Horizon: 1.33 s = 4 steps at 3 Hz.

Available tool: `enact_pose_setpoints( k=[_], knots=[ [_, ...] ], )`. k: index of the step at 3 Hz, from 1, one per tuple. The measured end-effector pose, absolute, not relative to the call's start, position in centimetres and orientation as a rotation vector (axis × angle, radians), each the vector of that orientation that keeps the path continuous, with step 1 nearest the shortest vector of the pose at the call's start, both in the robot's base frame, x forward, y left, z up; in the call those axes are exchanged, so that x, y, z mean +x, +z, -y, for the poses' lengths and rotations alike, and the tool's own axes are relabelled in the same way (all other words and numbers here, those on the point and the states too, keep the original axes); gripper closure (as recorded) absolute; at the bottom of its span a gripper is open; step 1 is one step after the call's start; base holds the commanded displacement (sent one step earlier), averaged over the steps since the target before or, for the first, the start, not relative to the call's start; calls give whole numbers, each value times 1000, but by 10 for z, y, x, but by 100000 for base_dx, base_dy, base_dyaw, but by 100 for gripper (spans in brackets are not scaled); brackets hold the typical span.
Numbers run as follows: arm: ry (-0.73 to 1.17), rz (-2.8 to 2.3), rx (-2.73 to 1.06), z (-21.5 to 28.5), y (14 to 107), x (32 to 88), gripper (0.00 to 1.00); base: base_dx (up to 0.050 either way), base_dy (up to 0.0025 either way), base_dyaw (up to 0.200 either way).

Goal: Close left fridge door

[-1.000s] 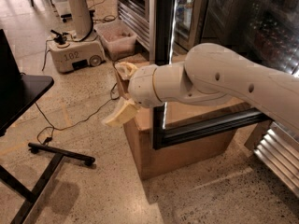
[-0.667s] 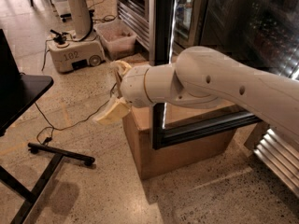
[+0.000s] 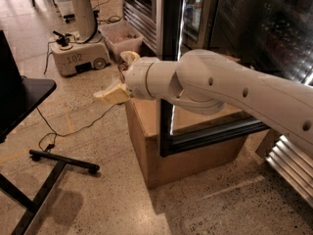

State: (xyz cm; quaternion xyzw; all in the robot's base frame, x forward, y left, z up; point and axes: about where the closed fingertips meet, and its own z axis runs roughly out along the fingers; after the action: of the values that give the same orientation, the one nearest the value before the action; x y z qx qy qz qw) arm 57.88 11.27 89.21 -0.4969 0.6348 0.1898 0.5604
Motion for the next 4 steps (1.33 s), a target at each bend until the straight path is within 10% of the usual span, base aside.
enact_pose_setpoints(
  k=[3,4],
  knots=[
    [237,-1663,-844,-120,895,592,94,0,0,0],
    [107,-1678,-774,-123,905,616,100,0,0,0]
  ],
)
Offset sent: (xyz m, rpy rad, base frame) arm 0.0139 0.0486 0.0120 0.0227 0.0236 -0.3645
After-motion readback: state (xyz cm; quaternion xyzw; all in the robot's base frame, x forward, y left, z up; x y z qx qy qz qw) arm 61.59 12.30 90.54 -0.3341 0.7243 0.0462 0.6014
